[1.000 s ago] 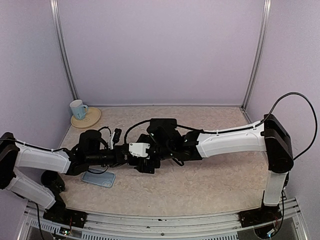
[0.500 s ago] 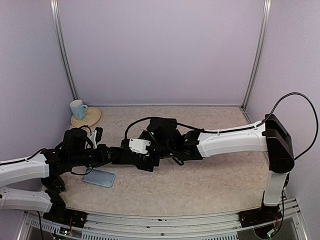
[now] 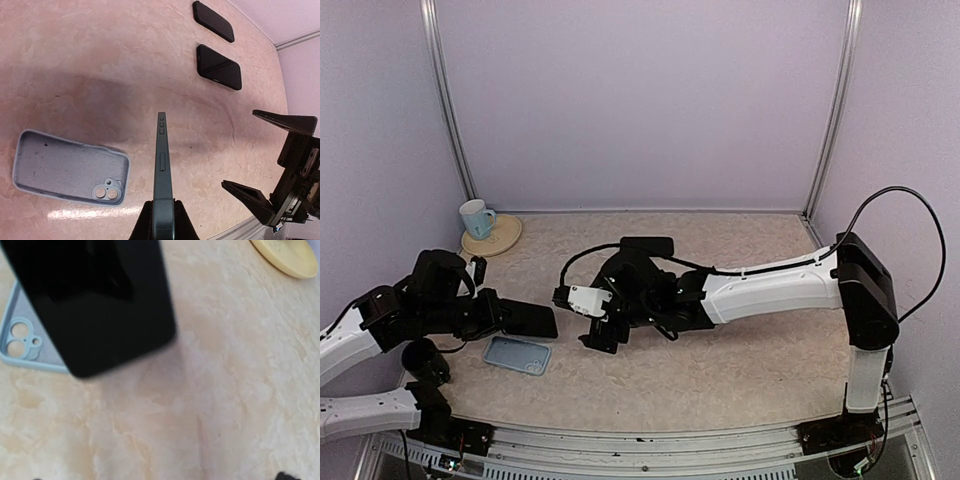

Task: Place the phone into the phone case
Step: Move the phone case to the center of the board.

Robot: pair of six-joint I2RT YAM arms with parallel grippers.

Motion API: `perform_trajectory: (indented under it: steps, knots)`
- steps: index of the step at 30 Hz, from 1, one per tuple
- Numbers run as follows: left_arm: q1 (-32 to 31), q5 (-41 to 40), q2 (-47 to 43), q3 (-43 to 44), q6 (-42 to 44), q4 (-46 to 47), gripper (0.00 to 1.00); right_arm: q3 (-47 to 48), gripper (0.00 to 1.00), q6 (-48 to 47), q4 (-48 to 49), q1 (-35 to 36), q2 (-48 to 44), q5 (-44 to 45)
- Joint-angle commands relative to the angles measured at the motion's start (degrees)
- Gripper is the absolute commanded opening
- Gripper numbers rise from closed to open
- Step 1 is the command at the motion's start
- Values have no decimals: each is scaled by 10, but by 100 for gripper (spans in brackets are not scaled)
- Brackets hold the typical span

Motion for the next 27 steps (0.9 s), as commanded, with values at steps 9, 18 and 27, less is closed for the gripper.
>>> perform_trajectory:
  steps: [9, 18, 27]
  knots:
    - [-44, -90, -4, -1, -91, -126, 0, -22, 100, 4, 29, 4, -1, 21]
    - [-84, -127, 30, 3, -109, -126, 0, -29, 100, 3, 29, 4, -4, 24]
    - [-110, -78, 48, -20, -111, -47, 0, -54, 100, 33, 29, -6, -14, 26]
